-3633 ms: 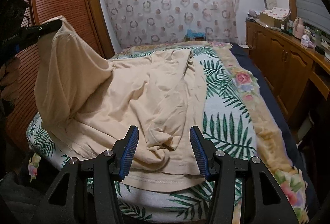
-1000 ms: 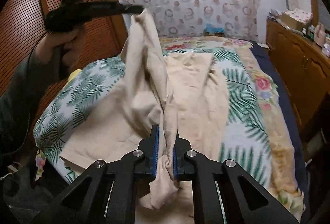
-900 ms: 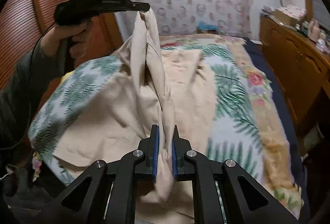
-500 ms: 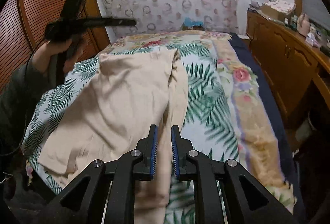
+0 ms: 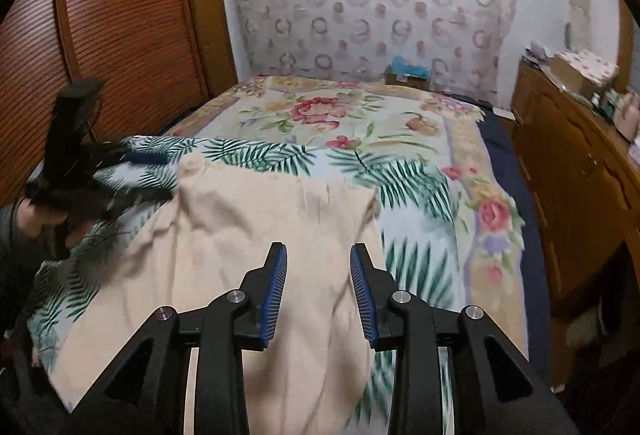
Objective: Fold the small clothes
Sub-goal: 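Release the shirt with both grippers and smooth it flat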
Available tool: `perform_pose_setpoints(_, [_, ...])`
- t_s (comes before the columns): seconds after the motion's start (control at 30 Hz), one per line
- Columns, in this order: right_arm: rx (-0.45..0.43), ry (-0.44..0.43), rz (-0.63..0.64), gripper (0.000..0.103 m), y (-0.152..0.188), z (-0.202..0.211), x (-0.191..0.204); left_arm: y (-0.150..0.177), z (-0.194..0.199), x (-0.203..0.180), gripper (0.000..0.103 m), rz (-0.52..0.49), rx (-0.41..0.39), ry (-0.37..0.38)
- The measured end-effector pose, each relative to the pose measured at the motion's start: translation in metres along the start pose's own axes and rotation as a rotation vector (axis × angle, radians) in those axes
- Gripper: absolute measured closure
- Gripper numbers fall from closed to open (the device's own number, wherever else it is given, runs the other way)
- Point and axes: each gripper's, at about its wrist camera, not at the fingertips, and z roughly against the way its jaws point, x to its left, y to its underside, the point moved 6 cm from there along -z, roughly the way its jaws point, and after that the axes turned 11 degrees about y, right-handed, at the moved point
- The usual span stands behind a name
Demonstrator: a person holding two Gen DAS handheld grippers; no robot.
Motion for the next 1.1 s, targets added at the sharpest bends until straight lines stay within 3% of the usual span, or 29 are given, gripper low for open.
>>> perform_pose_setpoints(0.3, [0.06, 0.0, 0.053, 0.069, -0.027, -0.069, 0.012, 0.015, -0.022, 0.014, 0.025, 0.007, 0.046, 0.008])
perform_pose_setpoints(0.7, [0.098, -0.004, 0.084, 0.069, -0.034, -0.096, 0.017, 0.015, -0.023, 0.014, 0.021, 0.0, 0.05, 0.008])
perform_pose_setpoints(0.87, [0.1, -0.04, 0.078, 0.095, -0.034, -0.093, 0.014, 0.015, -0.023, 0.013, 0.02, 0.0, 0.05, 0.008])
perform_pose_setpoints(1.0, [0.023, -0.022, 0.044, 0.097, -0.042, -0.074, 0.004, 0.015, -0.023, 0.014, 0.02, 0.0, 0.05, 0.008])
perform_pose_setpoints(1.1, [-0.024, 0.097, -0.007, 0.097, -0.046, -0.063, -0.013, 0.015, -0.022, 0.015, 0.02, -0.002, 0.05, 0.008])
